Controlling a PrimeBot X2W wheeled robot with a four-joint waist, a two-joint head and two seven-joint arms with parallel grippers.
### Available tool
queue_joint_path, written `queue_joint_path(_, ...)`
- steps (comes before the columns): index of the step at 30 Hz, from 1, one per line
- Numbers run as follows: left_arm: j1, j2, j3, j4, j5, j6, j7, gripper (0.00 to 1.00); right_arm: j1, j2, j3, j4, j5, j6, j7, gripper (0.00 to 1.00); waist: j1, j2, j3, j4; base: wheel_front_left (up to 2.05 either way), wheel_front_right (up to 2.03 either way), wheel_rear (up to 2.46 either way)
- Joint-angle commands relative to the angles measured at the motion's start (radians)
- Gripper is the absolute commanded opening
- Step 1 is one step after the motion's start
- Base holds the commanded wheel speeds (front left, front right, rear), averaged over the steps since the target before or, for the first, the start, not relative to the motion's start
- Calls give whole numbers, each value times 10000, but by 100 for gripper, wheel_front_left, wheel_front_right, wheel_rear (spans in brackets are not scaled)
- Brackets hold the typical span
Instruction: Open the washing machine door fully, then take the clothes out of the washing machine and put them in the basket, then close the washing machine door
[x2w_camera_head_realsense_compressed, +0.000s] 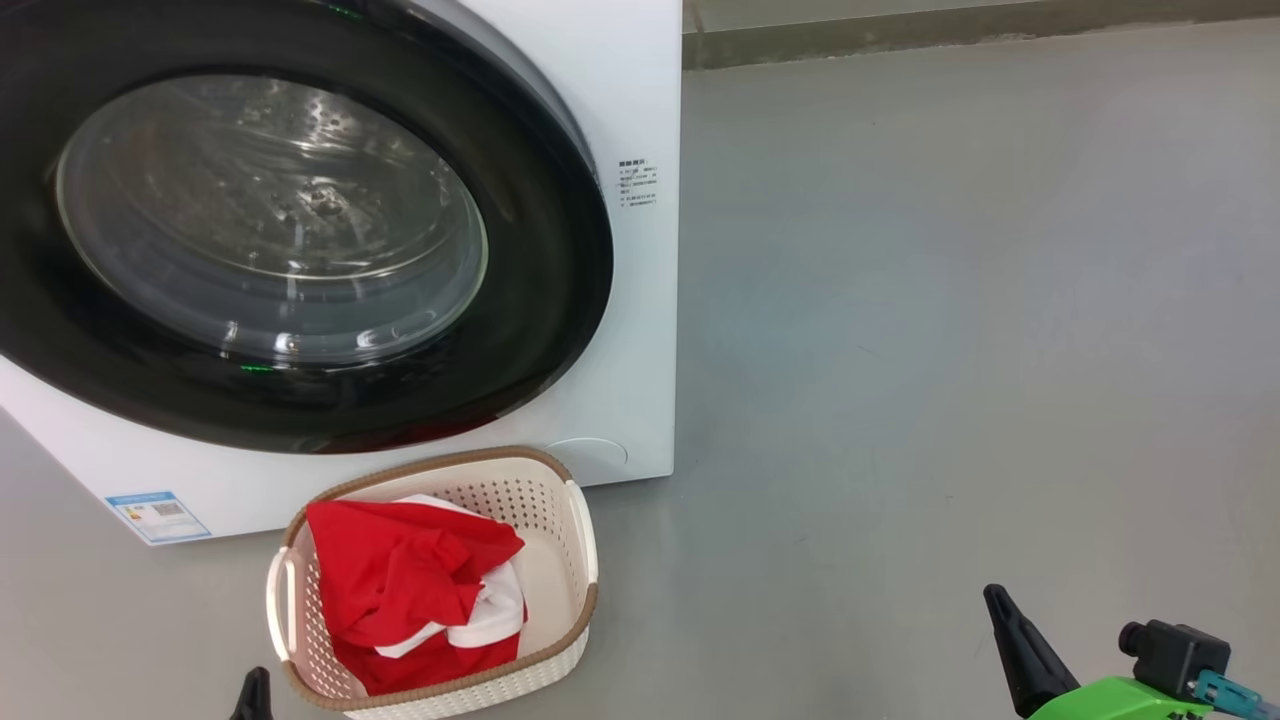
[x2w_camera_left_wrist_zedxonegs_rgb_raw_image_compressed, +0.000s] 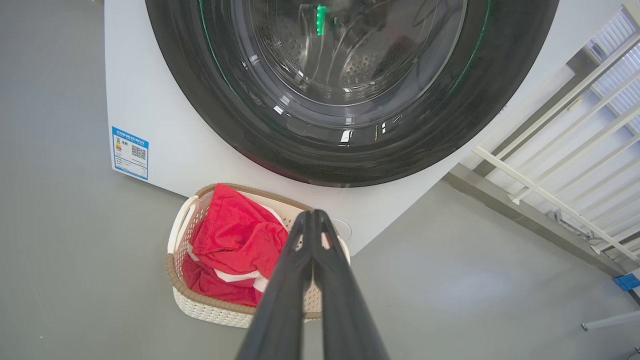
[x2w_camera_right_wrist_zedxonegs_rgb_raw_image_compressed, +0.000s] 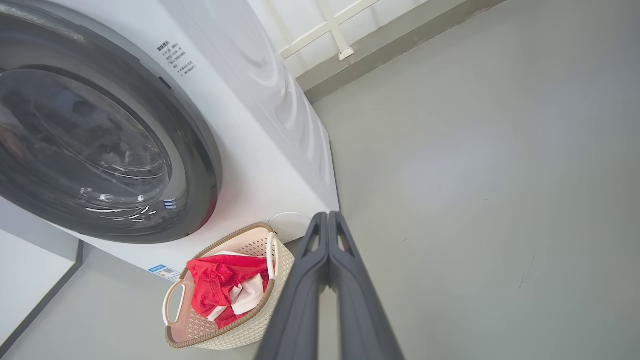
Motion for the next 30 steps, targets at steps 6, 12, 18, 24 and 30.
queue_joint_path(6, -506, 74, 217, -183, -664, -8, 179, 0, -318, 13, -177, -346, 771, -6, 182, 0, -2, -1, -3, 46, 0, 0, 0)
queue_joint_path(12, -617, 44, 280, -179, -1236, -10, 351, 0, -345, 76, -287, -428, 1349, -7, 357, 0, -2, -1, -6, 93, 0, 0, 0)
queue_joint_path(18, -728, 14, 344, -174, -1809, -11, 523, 0, -372, 141, -397, -510, 1925, -8, 533, 0, -2, -1, -9, 140, 0, 0, 0)
queue_joint_path(24, -838, -16, 408, -170, -2378, -13, 695, 0, -398, 205, -508, -591, 2499, -9, 708, 0, -2, -1, -12, 186, 0, 0, 0)
queue_joint_path(30, -949, -46, 472, -165, -2950, -14, 868, 0, -425, 271, -619, -673, 3074, -10, 885, 0, -2, -1, -15, 233, 0, 0, 0)
